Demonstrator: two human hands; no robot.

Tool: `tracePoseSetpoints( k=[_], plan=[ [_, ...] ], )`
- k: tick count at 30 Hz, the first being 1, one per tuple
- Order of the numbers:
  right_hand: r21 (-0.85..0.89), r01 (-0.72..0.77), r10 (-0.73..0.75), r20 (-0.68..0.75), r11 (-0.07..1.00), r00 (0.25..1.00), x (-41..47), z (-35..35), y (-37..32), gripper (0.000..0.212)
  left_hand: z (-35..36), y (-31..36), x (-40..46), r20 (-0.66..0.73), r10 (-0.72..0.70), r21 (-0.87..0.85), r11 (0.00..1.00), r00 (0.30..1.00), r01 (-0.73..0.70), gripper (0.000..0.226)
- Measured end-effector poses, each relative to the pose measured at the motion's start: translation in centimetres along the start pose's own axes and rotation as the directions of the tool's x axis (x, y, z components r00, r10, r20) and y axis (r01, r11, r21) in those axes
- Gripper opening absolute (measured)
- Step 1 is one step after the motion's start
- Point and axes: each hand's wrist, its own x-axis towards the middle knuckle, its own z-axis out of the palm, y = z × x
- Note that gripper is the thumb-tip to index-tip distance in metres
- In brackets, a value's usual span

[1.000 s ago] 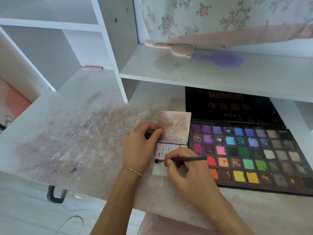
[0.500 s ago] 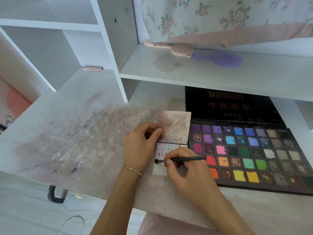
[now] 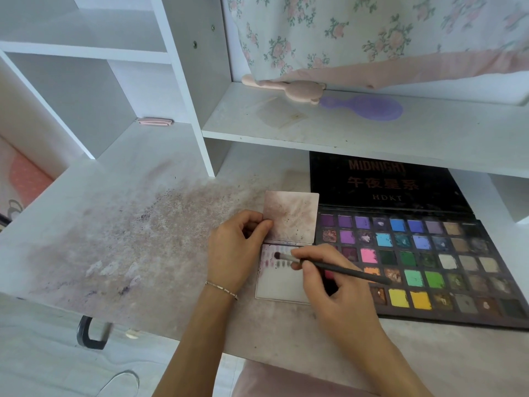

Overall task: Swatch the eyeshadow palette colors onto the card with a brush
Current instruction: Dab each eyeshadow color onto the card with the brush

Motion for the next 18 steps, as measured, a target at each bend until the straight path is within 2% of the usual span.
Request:
tracePoseSetpoints(
  k=[3,7,11,14,18],
  plan=[
    [-0.025,0.017,-0.018,-0.059,1.000,0.998,-0.1,-1.5,0.2,0.016,0.0,0.0,0.0,0.000,-0.004,-0.010,1.000,1.000,0.004,0.021],
    [-0.018,-0.054,0.050,-0.174,0.998,0.984,-0.6,-4.2,0.8,0.022,0.0,-0.1,0.0,0.002,-0.017,-0.016,1.000,1.000,0.017,0.024],
    [-0.149,-0.115,0.073,-0.259,0.982,0.963,-1.2,-6.2,1.8,0.020,0.1,0.0,0.0,-0.002,-0.022,-0.018,1.000,1.000,0.022,0.025],
    [-0.229,-0.145,0.083,-0.262,0.963,0.961,-1.4,-6.5,2.1,0.016,0.1,-0.1,0.0,-0.001,-0.023,-0.018,1.000,1.000,0.023,0.022],
    [-0.319,-0.101,0.035,-0.206,0.942,0.978,-1.4,-6.2,2.1,0.022,0.1,-0.1,0.0,-0.002,-0.022,-0.006,1.000,1.000,0.022,0.018]
  ],
)
